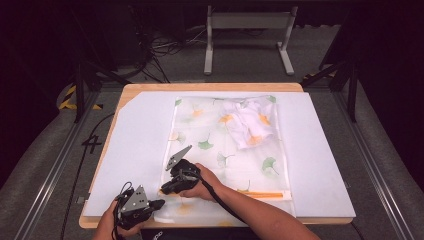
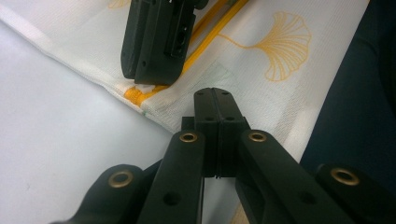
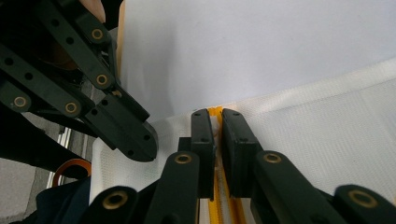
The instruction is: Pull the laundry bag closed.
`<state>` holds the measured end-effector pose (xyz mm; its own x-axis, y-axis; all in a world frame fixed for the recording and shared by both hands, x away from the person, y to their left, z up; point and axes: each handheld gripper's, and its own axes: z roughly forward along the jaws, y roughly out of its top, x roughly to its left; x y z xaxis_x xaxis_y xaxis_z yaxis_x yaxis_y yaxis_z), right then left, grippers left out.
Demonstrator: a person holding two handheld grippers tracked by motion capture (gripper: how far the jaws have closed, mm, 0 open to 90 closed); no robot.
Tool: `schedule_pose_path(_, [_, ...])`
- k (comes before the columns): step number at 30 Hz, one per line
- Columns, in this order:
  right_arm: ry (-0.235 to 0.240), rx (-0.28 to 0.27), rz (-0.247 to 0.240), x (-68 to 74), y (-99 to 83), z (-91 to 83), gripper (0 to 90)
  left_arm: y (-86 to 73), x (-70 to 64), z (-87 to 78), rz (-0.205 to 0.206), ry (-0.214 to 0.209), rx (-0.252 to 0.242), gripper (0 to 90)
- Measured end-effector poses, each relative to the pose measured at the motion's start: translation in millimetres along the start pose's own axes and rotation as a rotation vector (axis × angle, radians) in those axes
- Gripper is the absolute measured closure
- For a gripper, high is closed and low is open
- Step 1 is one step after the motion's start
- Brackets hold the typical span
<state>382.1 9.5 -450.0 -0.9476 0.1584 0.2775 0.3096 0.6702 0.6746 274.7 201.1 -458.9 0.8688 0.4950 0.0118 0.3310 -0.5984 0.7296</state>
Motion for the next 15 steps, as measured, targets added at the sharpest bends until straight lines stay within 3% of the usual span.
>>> schedule_pose_path(3, [0.003,0.0,0.0,2.0,0.0,0.2,76.2,-0.1,0.3,0.0,-0.002,-0.001,-0.001,90.0])
schedule_pose_path(5, [-0.021,0.0,-0.012,5.0,0.0,1.2,77.6,-0.2,0.1,0.0,-0.006,-0.001,0.0,90.0])
schedule_pose_path(7, [-0.083,-0.003,-0.034,9.9,-0.6,2.3,83.8,-0.1,0.2,0.1,-0.003,0.0,-0.001,90.0])
schedule_pose_path(9, [-0.104,-0.013,-0.049,13.7,-1.7,3.1,84.8,-0.3,0.2,0.0,-0.007,-0.002,-0.001,90.0])
schedule_pose_path(13, [-0.085,-0.038,-0.013,9.5,-5.2,1.2,85.2,-0.2,0.3,0.0,-0.006,-0.001,-0.001,90.0])
schedule_pose_path(15, [-0.098,-0.03,-0.025,10.2,-4.7,-0.1,85.4,-0.3,0.4,0.0,-0.007,-0.003,-0.002,90.0])
